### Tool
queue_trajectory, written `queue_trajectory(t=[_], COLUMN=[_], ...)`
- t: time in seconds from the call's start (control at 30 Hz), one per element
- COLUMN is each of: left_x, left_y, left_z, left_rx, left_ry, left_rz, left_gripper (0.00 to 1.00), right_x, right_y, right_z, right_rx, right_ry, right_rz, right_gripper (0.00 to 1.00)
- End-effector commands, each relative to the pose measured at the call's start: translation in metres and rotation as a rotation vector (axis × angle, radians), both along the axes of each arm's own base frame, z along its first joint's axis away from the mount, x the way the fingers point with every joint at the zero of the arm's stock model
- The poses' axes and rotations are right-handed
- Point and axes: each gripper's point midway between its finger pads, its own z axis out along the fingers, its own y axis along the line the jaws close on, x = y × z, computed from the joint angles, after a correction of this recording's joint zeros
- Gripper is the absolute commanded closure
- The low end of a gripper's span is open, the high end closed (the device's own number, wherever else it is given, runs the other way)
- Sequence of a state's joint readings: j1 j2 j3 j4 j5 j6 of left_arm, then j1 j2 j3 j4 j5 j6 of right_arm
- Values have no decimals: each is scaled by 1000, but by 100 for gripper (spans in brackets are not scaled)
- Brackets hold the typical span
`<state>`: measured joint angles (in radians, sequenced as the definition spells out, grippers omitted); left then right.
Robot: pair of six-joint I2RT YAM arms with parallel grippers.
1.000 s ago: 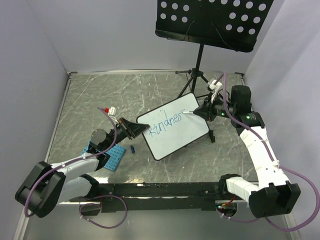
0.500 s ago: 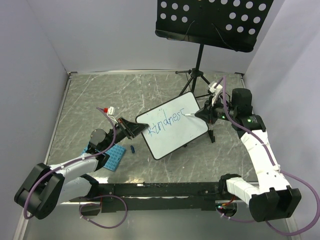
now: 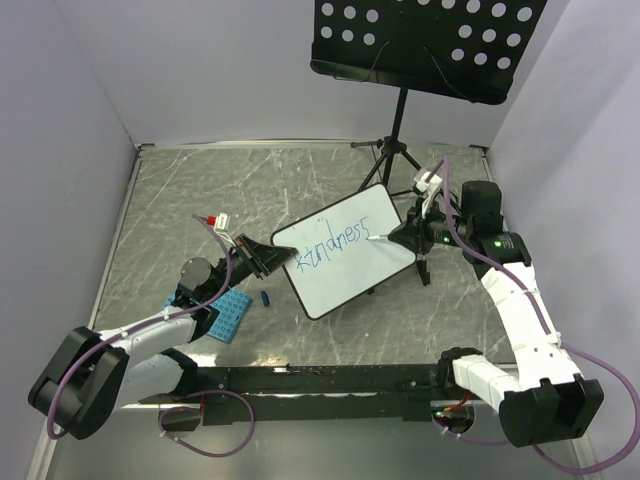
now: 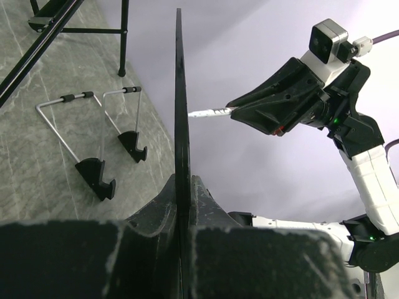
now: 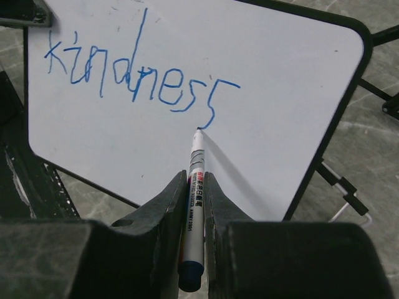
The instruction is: Write a sentence on the whiteboard
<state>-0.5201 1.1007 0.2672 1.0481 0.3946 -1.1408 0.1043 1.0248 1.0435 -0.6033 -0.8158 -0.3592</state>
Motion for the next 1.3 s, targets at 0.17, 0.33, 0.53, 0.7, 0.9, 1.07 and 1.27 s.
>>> queue_trajectory(t=[0.17,0.33,0.53,0.7,0.9,1.07,1.27], left_x=[-13,-15,-17,-19,-18,-17,-18], left_y=[7,8,9,10,11,12,11], left_z=[58,58,58,58,59,59,58], left_rx=[-131,-122,-127,-132,-134,-141,-143], left_ry=[-184,-187,-190,-189,-182,-172,-171], left_rz=[-7,-6,-13,-14,-7,-3,-10], left_gripper=[99,99,99,99,99,99,99], right_x=[-21,-35,-32,-28,-27,-25,-26], right_y=[20,19,14,9,6,3,0], right_z=[62,86,74,68,68,70,65], right_rx=[99,115,96,103,97,96,92], right_ry=[-94,-165,-175,-174,-186,-198,-197], right_rz=[118,115,78,50,39,26,18], right_gripper=[100,100,100,100,100,100,100])
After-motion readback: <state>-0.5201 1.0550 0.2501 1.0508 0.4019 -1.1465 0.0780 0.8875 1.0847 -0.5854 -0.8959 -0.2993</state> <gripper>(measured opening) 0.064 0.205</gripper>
